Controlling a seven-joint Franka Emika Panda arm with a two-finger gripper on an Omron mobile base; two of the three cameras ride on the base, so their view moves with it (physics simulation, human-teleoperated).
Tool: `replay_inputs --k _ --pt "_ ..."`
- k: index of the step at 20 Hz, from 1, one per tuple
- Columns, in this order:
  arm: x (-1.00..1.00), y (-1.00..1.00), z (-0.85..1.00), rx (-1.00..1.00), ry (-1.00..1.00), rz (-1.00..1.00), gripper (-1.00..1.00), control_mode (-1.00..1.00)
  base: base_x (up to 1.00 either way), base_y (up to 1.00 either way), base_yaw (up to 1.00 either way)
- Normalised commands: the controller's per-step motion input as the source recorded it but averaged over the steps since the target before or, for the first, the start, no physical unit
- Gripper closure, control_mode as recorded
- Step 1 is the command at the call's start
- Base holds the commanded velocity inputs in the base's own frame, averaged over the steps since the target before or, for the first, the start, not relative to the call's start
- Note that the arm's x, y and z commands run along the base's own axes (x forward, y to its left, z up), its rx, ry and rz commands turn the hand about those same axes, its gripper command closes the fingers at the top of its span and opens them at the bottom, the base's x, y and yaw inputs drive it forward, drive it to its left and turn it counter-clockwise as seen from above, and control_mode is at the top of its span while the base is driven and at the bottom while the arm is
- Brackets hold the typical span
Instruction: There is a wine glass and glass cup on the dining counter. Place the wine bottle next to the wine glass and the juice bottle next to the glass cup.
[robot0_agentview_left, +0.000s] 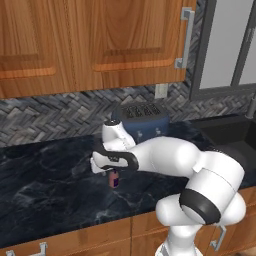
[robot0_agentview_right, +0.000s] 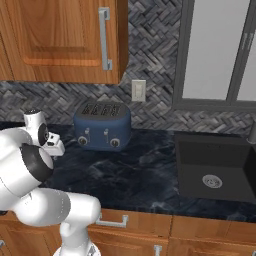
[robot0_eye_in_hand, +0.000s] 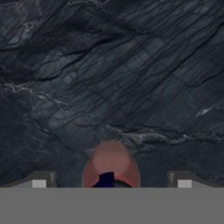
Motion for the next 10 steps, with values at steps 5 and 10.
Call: replay_inputs --k 5,10 --pt "-0.04 -0.04 0.00 0.00 0.00 0.00 -1.00 -1.00 0.00 0.00 0.00" --pt "0.00 0.01 0.00 0.00 0.00 0.00 -1.00 -1.00 0.00 0.00 0.00"
